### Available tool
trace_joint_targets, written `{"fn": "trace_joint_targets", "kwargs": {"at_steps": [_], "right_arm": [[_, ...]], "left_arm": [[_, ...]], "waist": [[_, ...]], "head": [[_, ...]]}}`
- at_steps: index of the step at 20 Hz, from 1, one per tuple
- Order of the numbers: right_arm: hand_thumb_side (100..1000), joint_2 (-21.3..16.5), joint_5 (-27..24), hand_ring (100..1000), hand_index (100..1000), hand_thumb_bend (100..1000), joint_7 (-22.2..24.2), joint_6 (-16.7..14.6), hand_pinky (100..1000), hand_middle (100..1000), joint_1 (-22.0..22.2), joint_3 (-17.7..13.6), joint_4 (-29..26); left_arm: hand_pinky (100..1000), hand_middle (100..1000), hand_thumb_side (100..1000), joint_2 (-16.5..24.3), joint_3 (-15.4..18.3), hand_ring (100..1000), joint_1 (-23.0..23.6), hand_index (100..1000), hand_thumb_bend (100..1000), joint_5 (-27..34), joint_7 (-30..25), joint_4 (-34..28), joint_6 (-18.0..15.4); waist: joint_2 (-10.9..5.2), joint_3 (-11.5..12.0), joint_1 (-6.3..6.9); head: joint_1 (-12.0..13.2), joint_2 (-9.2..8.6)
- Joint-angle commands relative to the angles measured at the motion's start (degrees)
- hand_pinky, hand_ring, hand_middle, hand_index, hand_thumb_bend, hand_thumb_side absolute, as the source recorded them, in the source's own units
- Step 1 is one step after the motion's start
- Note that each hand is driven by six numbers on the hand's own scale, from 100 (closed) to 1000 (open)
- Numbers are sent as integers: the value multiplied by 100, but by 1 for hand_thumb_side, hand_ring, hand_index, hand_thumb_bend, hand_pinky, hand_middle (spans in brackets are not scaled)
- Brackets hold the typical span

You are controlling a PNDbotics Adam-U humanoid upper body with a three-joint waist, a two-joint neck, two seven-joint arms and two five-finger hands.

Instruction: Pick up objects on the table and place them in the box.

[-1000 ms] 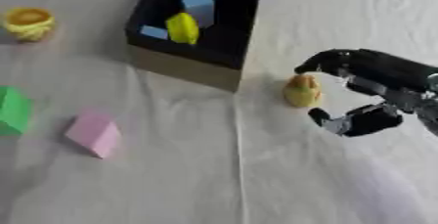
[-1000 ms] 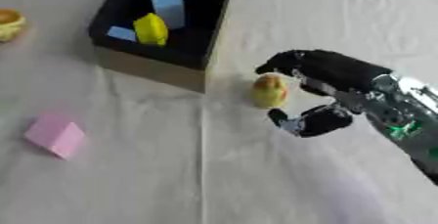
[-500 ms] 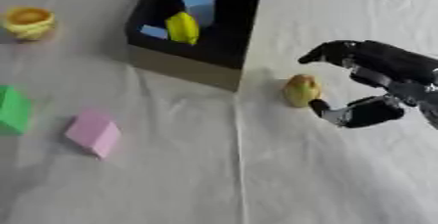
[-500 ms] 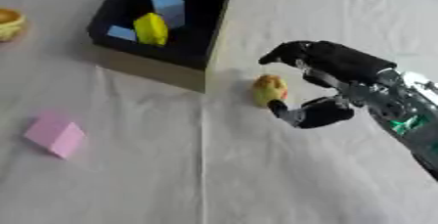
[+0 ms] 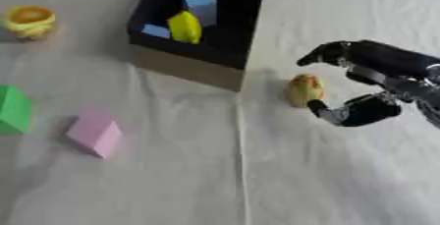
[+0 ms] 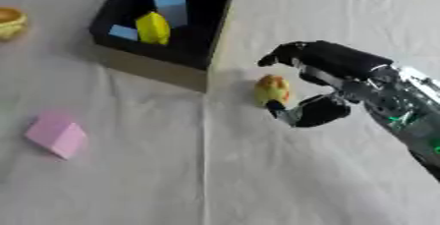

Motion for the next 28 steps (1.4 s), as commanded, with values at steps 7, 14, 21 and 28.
{"fn": "trace_joint_targets", "kwargs": {"at_steps": [7,14,21,28], "right_arm": [[364,-55,177,921,907,243,-86,13,864,825,-201,-52,465],[382,18,245,921,905,254,-48,-56,864,824,-221,-21,774],[392,100,177,917,892,215,-65,-168,864,797,-280,56,950],[356,196,140,895,797,194,-263,-196,845,720,-374,104,1144]], "left_arm": [[740,729,561,27,3,787,-46,825,384,35,-26,-86,-11],[740,729,563,13,4,788,-45,825,382,33,-27,-86,-10],[741,730,564,5,-4,789,-54,825,380,37,-32,-86,-5],[741,730,566,-13,-9,789,-68,825,377,37,-36,-86,4]], "waist": [[-16,0,89],[7,5,100],[21,8,100],[37,31,93]], "head": [[-27,-84],[-34,-86],[-41,-83],[-31,-91]]}}
